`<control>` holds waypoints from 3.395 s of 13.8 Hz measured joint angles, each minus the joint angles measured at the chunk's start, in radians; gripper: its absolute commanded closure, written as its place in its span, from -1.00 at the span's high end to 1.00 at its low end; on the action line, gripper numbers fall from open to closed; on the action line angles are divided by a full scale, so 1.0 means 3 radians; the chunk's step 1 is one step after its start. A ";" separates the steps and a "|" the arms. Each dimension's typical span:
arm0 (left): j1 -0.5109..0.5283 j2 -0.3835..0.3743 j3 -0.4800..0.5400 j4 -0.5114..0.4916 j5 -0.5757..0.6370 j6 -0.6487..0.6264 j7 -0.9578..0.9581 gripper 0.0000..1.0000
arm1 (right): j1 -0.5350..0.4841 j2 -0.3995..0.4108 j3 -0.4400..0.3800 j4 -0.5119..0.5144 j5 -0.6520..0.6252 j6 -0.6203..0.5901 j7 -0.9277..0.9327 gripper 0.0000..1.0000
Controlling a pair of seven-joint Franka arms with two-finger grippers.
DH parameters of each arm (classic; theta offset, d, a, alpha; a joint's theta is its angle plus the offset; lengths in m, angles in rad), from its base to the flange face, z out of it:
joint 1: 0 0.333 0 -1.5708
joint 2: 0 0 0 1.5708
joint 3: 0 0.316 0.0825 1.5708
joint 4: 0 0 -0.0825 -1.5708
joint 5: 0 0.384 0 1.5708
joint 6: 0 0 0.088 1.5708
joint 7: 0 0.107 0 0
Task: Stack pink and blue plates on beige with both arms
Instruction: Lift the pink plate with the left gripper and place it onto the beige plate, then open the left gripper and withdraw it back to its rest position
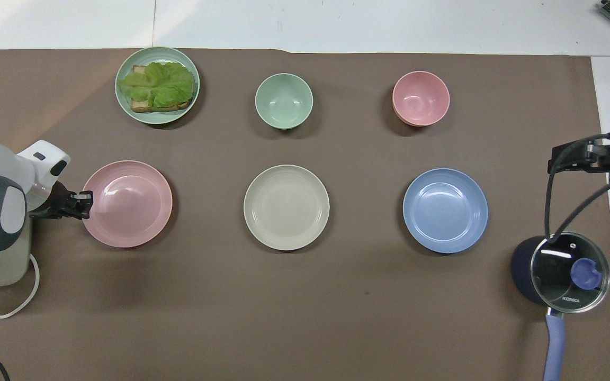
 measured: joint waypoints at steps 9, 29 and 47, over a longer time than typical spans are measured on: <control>-0.0123 -0.0074 -0.0199 0.0823 -0.0387 -0.1254 -0.0563 -1.00 | 0.0000 0.0000 0.0000 0.0000 0.0000 0.0000 0.0000 1.00; -0.1454 0.0185 -0.0390 0.0351 -0.0876 0.0181 -0.1551 1.00 | 0.0000 0.0000 0.0000 0.0000 0.0000 0.0000 0.0000 1.00; -0.0116 -0.0647 -0.0302 0.1008 -0.0146 -0.0952 0.0028 1.00 | 0.0000 0.0000 0.0000 0.0000 0.0000 0.0000 0.0000 1.00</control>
